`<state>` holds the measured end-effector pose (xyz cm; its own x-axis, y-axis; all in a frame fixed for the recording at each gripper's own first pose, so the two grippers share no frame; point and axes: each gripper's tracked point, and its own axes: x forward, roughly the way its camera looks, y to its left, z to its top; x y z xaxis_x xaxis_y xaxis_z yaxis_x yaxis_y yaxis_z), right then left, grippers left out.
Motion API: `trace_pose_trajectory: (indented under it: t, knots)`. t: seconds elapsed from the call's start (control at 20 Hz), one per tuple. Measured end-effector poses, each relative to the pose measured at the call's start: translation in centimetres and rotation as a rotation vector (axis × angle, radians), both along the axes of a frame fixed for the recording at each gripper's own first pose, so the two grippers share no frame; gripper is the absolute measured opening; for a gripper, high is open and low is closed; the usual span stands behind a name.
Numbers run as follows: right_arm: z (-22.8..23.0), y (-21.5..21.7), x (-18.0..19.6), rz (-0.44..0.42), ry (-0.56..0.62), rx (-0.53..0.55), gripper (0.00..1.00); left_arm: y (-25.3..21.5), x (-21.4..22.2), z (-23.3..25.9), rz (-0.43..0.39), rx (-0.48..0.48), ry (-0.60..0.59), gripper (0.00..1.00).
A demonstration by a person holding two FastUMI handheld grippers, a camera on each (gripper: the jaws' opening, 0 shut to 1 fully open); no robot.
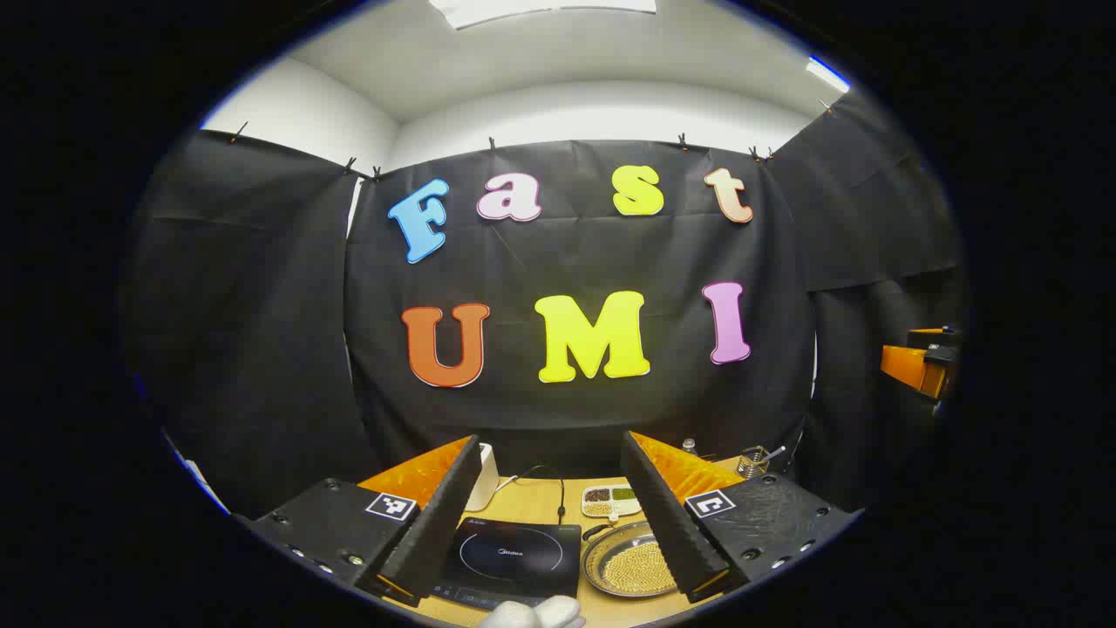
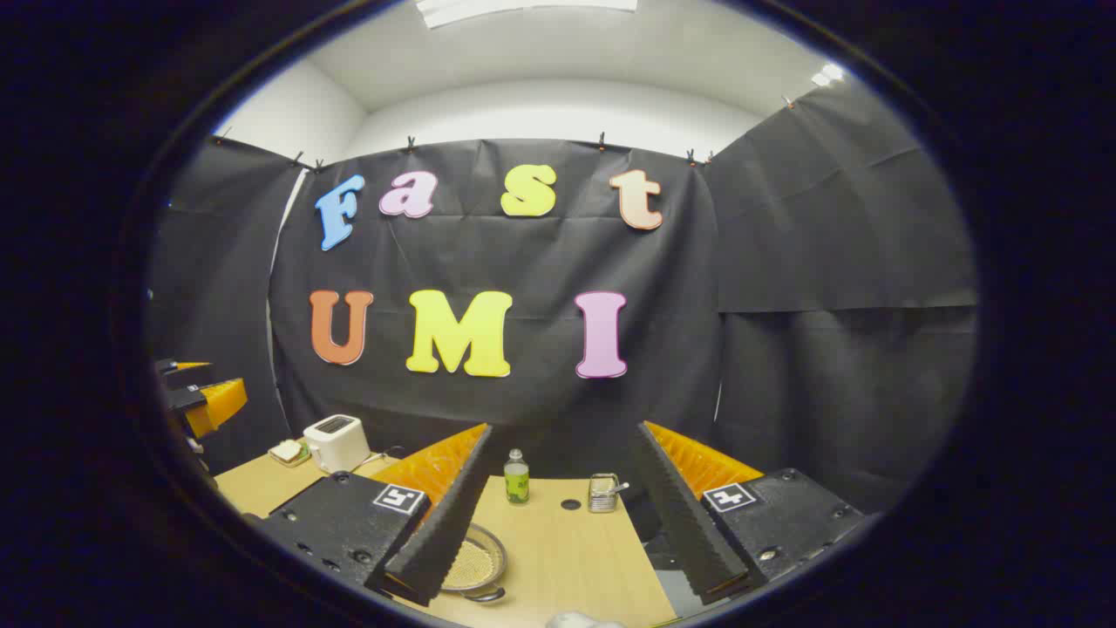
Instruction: First push the handle of the pot to place it horizontally, then grasp the pot with both hands and set it on the induction cooktop.
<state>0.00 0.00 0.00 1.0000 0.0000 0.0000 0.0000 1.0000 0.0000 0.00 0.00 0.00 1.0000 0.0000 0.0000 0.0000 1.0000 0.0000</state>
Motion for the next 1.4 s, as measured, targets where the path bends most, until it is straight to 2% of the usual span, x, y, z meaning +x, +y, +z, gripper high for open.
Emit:
trace_pose_trajectory:
  t: [0.2, 0.25, 0.3, 0.65, 0.7, 0.8, 0.85, 0.9, 0.95, 1.0, 1.05, 1.1, 1.15, 1.25, 1.4]
  knots:
    - [-0.4, 0.0, 0.3, -0.008, 0.01, -0.006, 0.96, 0.3, 0.6, -0.1, 0.0, -0.005, -0.003, 0.96]
    - [-0.4, 0.0, 0.3, -0.01, 0.013, -0.008, 1.0, 0.4, 0.6, -0.1, 0.003, -0.003, -0.004, 0.96]
    - [-0.4, -0.1, 0.3, -0.016, 0.007, -0.017, 0.96, 0.5, 0.7, -0.1, 0.003, 0.0, -0.003, 0.96]
    - [-0.9, 0.3, 0.4, -0.002, 0.028, 0.004, 0.96, 0.6, 0.7, -0.4, -0.001, -0.003, 0.002, 0.96]
    - [-1.2, 0.5, 0.3, 0.004, 0.036, 0.006, 1.0, 0.7, 0.8, -0.4, -0.002, -0.004, 0.002, 0.96]
    - [-1.4, 0.8, 0.4, 0.011, 0.052, 0.011, 0.96, 0.8, 0.7, -0.5, -0.008, -0.005, 0.002, 0.96]
    - [-1.5, 1.2, 0.1, 0.017, 0.06, 0.011, 0.91, 1.0, 0.6, -0.6, -0.009, -0.003, 0.002, 0.96]
    - [-1.6, 1.3, 0.2, 0.018, 0.062, 0.009, 0.7, 1.1, 0.7, -0.8, -0.01, -0.001, 0.003, 0.96]
    - [-1.6, 1.6, 0.1, 0.024, 0.066, 0.002, 0.58, 1.2, 0.6, -0.9, -0.013, -0.001, 0.005, 0.96]
    - [-1.9, 2.4, 0.1, 0.037, 0.074, -0.005, 0.39, 1.2, 0.5, -0.9, -0.017, -0.002, 0.007, 0.96]
    - [-2.3, 2.9, 0.0, 0.055, 0.084, -0.011, 0.29, 1.3, 0.4, -1.2, -0.02, -0.001, 0.008, 0.96]
    - [-2.9, 3.7, -0.2, 0.083, 0.097, -0.011, 0.1, 1.4, 0.3, -1.3, -0.02, 0.0, 0.008, 0.96]
    - [-3.6, 4.7, -0.1, 0.116, 0.115, -0.007, 0.05, 1.6, 0.2, -1.4, -0.023, 0.0, 0.009, 0.96]
    - [-5.6, 6.0, 0.0, 0.154, 0.163, 0.009, 0.04, 1.8, 0.0, -1.5, -0.028, -0.006, 0.005, 0.96]
    - [-8.9, 7.1, 0.3, 0.167, 0.224, 0.007, 0.01, 2.4, -0.4, -1.8, -0.027, -0.001, 0.004, 0.96]
